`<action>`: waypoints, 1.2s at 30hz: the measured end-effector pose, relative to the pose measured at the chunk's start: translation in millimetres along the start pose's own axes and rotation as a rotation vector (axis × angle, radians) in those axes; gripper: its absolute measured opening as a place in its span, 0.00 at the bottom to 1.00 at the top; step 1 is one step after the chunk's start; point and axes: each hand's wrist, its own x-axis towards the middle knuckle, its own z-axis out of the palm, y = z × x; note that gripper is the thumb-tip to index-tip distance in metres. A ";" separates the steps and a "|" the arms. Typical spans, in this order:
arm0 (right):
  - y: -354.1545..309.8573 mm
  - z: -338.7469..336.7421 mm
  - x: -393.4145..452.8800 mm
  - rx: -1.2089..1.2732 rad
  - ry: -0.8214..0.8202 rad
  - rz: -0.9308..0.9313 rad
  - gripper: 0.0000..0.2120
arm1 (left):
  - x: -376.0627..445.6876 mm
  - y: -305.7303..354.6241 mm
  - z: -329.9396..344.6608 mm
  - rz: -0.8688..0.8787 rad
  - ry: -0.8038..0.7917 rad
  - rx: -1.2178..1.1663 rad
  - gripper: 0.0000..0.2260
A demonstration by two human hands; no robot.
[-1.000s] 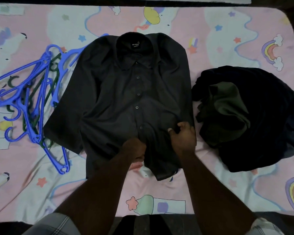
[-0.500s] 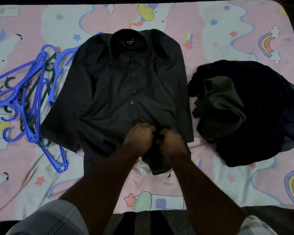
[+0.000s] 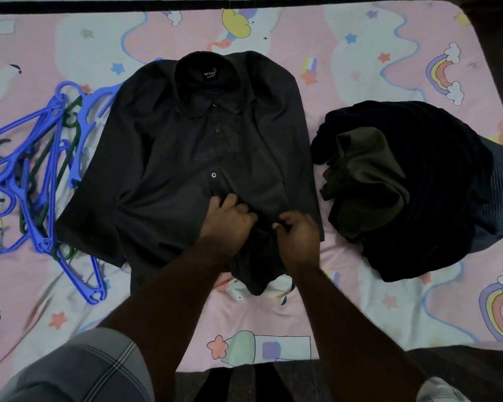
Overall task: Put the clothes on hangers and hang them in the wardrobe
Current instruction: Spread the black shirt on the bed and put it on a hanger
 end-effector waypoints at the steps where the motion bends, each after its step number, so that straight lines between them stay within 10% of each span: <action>1: 0.7 -1.4 4.5 -0.042 0.026 0.071 0.17 | 0.2 -2.5 -1.8 0.004 0.027 0.005 0.09; 5: 6.1 -9.9 14.5 -0.014 -0.183 0.297 0.22 | 1.4 -9.0 -5.2 -0.034 0.100 0.063 0.08; 12: 2.4 -23.3 -18.1 0.039 0.116 0.155 0.11 | 10.9 -9.5 -27.3 -0.161 0.134 0.120 0.07; 25: 4.1 -25.9 1.3 0.422 -0.080 0.263 0.09 | 15.7 0.4 -21.2 -0.074 0.171 0.053 0.11; 36: 13.2 -31.4 -25.9 0.187 0.095 0.046 0.09 | 15.7 24.3 -10.2 -0.026 0.088 -0.054 0.14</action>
